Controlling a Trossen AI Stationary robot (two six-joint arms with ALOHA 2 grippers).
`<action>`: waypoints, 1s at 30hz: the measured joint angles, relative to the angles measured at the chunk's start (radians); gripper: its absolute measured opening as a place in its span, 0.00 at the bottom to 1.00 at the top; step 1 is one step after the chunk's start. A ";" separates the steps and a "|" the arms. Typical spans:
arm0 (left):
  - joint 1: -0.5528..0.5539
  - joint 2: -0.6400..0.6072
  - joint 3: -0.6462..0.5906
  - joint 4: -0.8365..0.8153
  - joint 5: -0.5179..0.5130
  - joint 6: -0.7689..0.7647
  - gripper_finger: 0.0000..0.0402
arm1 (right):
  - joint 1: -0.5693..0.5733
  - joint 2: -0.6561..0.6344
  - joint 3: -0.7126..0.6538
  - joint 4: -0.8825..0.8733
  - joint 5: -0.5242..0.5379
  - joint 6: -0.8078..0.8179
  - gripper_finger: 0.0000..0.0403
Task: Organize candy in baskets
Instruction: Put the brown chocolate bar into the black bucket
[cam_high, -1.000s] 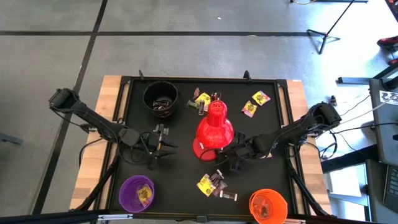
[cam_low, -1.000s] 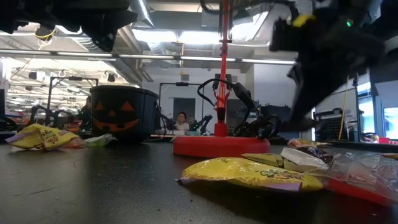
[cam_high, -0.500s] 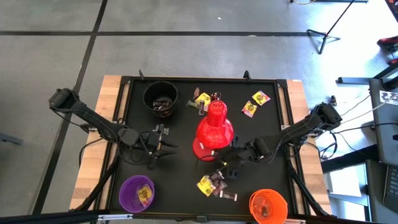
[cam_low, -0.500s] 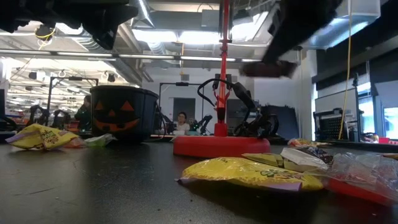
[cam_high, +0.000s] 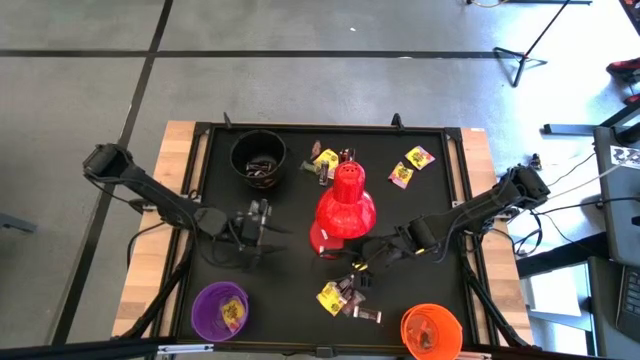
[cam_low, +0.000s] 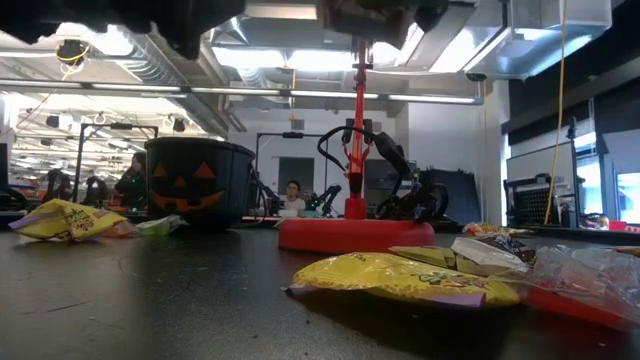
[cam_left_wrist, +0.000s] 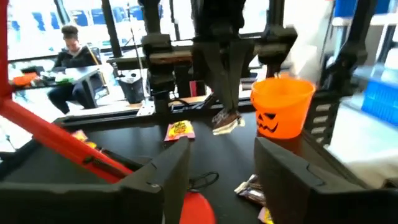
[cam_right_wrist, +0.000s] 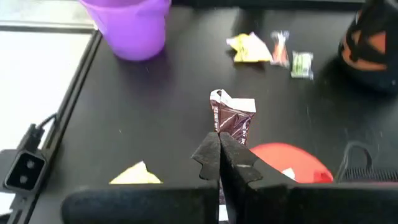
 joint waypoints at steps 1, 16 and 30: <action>0.000 0.026 0.020 -0.001 0.000 0.025 0.44 | 0.000 0.000 0.000 0.012 0.000 -0.003 0.00; 0.057 0.344 0.292 -0.038 0.044 0.210 0.46 | 0.000 0.000 0.000 0.047 -0.008 -0.006 0.00; 0.061 0.384 0.312 -0.036 0.068 0.210 0.40 | 0.000 0.000 0.000 0.048 -0.008 -0.006 0.00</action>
